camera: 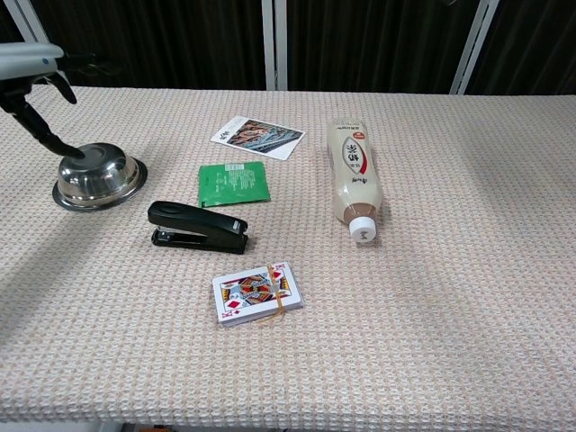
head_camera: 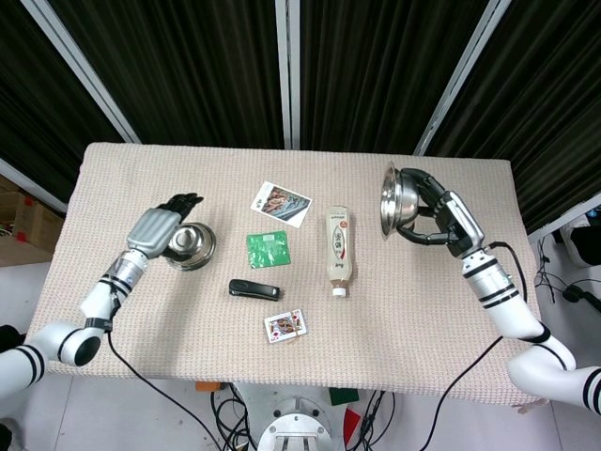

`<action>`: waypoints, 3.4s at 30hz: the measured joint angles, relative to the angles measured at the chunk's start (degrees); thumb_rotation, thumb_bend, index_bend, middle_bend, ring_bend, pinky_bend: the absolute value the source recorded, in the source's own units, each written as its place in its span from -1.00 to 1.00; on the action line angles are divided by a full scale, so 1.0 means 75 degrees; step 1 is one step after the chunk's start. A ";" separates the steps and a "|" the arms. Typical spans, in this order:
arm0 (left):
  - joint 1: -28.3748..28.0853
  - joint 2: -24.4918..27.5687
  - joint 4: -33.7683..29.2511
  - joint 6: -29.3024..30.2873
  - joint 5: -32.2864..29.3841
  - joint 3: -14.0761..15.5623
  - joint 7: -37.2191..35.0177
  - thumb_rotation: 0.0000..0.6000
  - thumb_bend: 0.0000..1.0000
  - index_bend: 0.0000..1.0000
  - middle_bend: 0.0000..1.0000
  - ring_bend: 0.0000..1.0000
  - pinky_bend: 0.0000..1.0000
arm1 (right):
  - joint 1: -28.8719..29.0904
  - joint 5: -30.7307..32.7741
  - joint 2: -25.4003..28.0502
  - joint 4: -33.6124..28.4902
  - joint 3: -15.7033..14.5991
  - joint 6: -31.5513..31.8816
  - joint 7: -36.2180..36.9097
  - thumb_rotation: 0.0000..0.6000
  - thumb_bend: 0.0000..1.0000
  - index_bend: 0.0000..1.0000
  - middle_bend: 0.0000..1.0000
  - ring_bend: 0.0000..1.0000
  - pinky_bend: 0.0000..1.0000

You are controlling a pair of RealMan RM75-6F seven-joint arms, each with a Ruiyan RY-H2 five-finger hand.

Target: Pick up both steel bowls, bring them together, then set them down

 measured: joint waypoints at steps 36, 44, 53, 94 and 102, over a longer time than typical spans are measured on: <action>-0.0886 -0.0767 0.1344 -0.1561 -0.1151 0.0598 0.0539 1.00 -0.77 -0.76 -0.74 -0.92 -0.35 | -0.0203 0.0130 0.0064 -0.0013 0.0002 0.0045 -0.0245 1.00 -0.57 0.19 0.04 0.00 0.31; -0.0874 -0.0945 0.1571 -0.1236 -0.1045 0.0646 0.0672 1.00 -0.75 -0.47 -0.47 -0.66 0.00 | -0.0198 0.0156 0.0032 0.0012 0.0018 -0.0005 -0.0242 1.00 -0.57 0.19 0.04 0.00 0.31; -0.0743 -0.1034 0.1629 -0.0656 -0.0952 0.0529 0.0458 1.00 -0.69 -0.06 -0.04 -0.24 0.36 | -0.0240 0.0194 0.0076 0.0004 0.0059 0.0013 -0.0244 1.00 -0.57 0.19 0.04 0.00 0.31; -0.0627 -0.0753 -0.2095 0.2806 0.0286 -0.1761 -0.5417 1.00 -0.68 0.17 0.10 -0.08 0.46 | 0.0975 0.0219 -0.1883 0.0679 0.0654 -0.0313 0.0097 1.00 -0.57 0.19 0.04 0.01 0.32; -0.1099 -0.1318 -0.2111 0.3006 -0.0083 -0.2079 -0.4173 1.00 -0.68 0.17 0.10 -0.08 0.46 | 0.1205 0.0399 -0.2404 0.0842 0.0844 -0.0228 -0.0049 1.00 -0.57 0.19 0.06 0.01 0.32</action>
